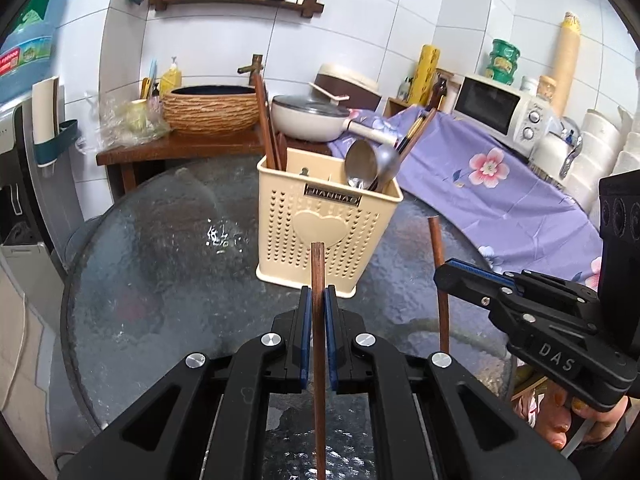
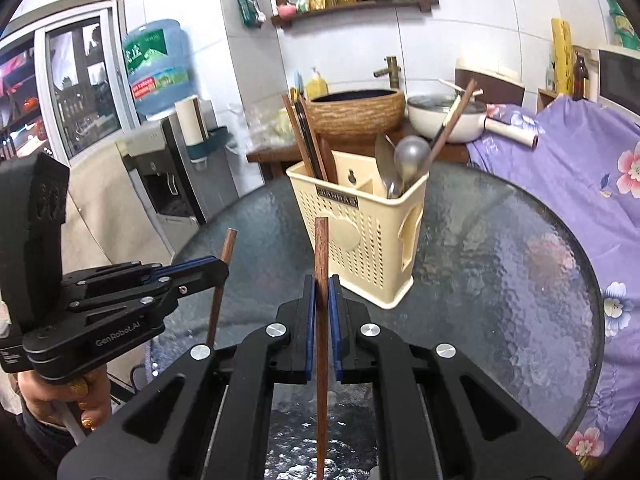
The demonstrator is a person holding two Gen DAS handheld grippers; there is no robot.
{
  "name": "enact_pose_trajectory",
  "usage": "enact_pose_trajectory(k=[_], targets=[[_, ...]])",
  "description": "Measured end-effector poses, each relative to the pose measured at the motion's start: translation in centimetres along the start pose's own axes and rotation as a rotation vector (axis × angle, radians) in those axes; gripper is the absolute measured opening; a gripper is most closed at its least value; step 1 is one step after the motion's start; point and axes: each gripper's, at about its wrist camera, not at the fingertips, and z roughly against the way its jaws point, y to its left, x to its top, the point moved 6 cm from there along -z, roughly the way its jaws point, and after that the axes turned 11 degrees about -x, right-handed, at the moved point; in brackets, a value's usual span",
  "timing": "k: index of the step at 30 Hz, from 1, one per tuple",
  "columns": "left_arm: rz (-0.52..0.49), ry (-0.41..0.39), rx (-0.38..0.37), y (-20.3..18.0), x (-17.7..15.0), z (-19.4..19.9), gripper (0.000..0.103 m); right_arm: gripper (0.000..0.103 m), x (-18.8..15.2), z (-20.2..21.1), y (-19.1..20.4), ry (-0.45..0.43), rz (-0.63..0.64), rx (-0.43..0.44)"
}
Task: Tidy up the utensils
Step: 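Lift both brown chopsticks and carry them above the holder, then lower both chopsticks into the holder and open both tools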
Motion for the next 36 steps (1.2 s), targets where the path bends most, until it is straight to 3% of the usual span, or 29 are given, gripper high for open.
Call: enact_pose_trajectory(k=[5,11,29,36], targets=[[0.017,-0.015,-0.068,-0.5,0.7,1.0,0.006,0.008,1.3,1.9,0.6,-0.049,0.005,0.006],[0.009,-0.054,-0.073,-0.7,2.0,2.3,0.006,0.008,2.8,3.2,1.1,-0.091,0.025,0.003],[-0.063,-0.173,-0.037,-1.6,7.5,4.3,0.006,0.007,8.1,4.1,1.7,-0.171,0.071,-0.05],[-0.097,-0.218,-0.021,-2.1,11.9,5.5,0.006,0.007,12.9,4.9,0.5,-0.198,0.071,-0.082]])
